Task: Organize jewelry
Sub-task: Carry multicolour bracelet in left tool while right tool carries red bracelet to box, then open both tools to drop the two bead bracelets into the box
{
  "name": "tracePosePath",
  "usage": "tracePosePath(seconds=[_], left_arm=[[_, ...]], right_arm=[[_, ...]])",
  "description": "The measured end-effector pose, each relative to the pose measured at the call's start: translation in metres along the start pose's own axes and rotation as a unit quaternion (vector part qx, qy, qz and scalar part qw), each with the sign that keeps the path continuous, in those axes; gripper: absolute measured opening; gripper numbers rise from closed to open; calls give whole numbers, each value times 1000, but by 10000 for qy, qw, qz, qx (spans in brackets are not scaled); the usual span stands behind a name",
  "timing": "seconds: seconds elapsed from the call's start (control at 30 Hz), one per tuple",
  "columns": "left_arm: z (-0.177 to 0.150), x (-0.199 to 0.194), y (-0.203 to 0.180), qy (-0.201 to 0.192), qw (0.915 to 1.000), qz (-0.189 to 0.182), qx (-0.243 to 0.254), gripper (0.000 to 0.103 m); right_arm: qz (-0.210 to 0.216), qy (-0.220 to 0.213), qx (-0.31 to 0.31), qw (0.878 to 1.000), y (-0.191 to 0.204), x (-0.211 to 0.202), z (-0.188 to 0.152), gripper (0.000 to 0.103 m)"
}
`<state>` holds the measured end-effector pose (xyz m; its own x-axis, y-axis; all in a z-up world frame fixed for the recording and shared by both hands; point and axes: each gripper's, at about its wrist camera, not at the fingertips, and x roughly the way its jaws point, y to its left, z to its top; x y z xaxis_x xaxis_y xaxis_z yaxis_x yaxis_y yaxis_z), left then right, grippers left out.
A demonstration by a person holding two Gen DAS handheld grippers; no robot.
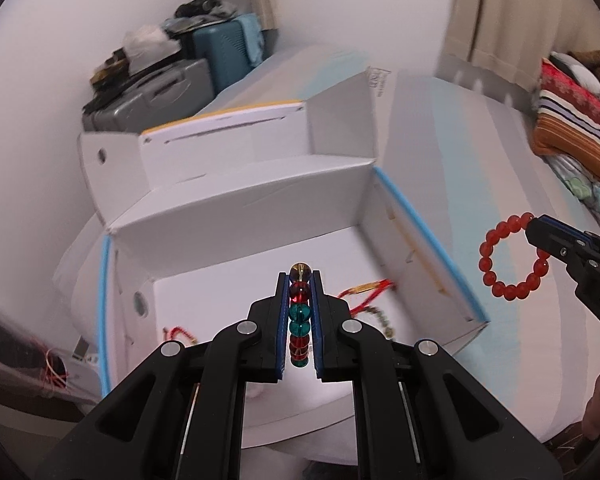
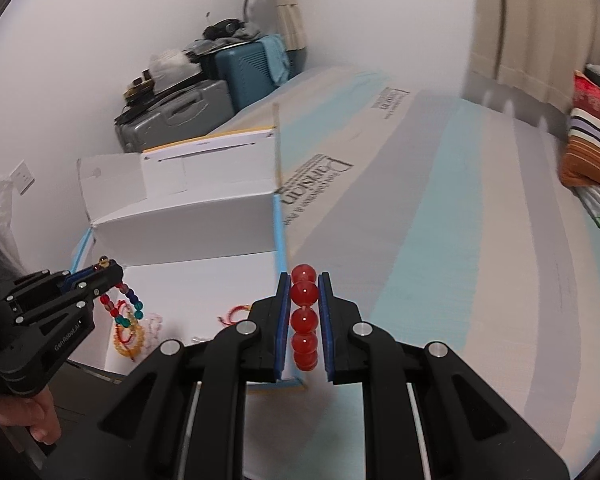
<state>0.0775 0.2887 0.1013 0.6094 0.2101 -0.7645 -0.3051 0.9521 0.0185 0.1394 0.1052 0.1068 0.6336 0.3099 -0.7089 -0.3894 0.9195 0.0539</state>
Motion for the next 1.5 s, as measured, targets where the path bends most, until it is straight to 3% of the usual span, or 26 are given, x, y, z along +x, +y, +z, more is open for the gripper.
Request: tracePosePath(seconds=[0.37,1.07,1.37,1.43,1.5], left_arm=[[-19,21,50,262,9989,159,-350,9],[-36,76,88,1058,9910,225,-794,9],[-41,88,91,1197,9889,272,-839,10],[-42,84,92,1127,9891,413,-847,11],[-41,77,91,1009,9902,505,-826,12]], right_arm=[[124,311,-282,9990,53,42,-3,13],[-43,1219,-401,9917,72,110,-17,13],[-119,1463,-265,9888,69,124,-23,14],[-95,1382,-194,9902,68,120,-21,30],[-79,1193,-133,9927,66,110,-18,40]])
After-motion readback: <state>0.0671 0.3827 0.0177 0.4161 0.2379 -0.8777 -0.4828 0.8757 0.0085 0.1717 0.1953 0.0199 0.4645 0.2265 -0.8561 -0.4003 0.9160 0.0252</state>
